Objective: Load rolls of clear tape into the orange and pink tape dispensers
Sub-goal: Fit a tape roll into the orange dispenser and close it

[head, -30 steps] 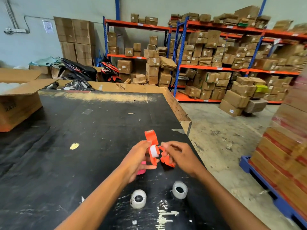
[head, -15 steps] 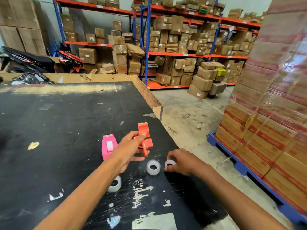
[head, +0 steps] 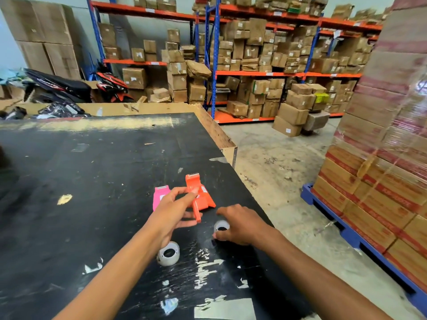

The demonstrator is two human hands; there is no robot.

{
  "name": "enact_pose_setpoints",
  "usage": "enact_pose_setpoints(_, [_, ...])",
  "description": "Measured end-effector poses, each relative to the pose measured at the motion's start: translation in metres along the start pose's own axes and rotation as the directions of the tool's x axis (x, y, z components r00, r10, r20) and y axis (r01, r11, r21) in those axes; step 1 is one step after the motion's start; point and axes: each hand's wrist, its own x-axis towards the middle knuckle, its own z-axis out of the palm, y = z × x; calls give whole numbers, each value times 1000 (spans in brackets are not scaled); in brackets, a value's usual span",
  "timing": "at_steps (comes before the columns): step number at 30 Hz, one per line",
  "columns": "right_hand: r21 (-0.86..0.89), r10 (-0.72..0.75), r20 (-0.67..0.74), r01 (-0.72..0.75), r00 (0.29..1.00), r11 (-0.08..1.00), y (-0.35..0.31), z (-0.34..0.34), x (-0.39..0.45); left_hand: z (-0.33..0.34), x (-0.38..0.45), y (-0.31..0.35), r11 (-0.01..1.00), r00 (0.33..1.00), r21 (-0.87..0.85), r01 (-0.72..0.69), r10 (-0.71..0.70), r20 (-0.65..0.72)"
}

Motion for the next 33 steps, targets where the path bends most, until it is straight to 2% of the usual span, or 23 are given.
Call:
enact_pose_setpoints(1, [59, -19, -32, 21, 999, 998, 1, -1, 0, -3, -1, 0, 1000, 1000, -5, -4, 4, -8])
enact_pose_setpoints(3, [359, -30, -106, 67, 994, 931, 1, -6, 2, -10, -3, 0, 1000, 1000, -18, -9, 9, -23])
enact_pose_setpoints(5, [703, -23, -139, 115, 990, 702, -3, -16, 1, -16, -6, 1, 999, 1000, -33, -7, 6, -27])
enact_pose_setpoints(7, [849, -51, -150, 155, 987, 505, -7, -26, -1, -21, -9, 2, 999, 1000, -49, -3, 2, -17])
enact_pose_setpoints(9, [880, -109, -161, 193, 981, 434, -13, -30, -2, -25, -12, 1, 998, 1000, -59, 0, 0, 5])
enact_pose_setpoints(16, [901, -175, -173, 228, 969, 370, -27, -35, 4, -38, -19, 5, 993, 997, -116, 35, -26, 75])
enact_pose_setpoints(23, [898, -273, -138, 237, 952, 371, -31, -37, 15, -44, -15, 6, 992, 989, -99, 78, -64, 136])
enact_pose_setpoints(28, [891, -280, -156, 258, 947, 374, -40, -38, 27, -49, -6, 3, 975, 988, -199, 98, -72, 136])
enact_pose_setpoints(29, [900, -260, -165, 253, 951, 355, -40, -39, 30, -50, -4, 3, 972, 988, -214, 98, -70, 135])
enact_pose_setpoints(31, [938, -129, -179, 209, 975, 278, -38, -42, 40, -54, 1, 3, 970, 991, -223, 93, -68, 116])
enact_pose_setpoints(32, [944, -38, -183, 187, 982, 272, -35, -41, 47, -55, 3, 4, 970, 992, -225, 91, -68, 106])
enact_pose_setpoints(33, [927, 50, -197, 170, 979, 335, -30, -36, 56, -57, 5, 4, 971, 993, -224, 87, -67, 98])
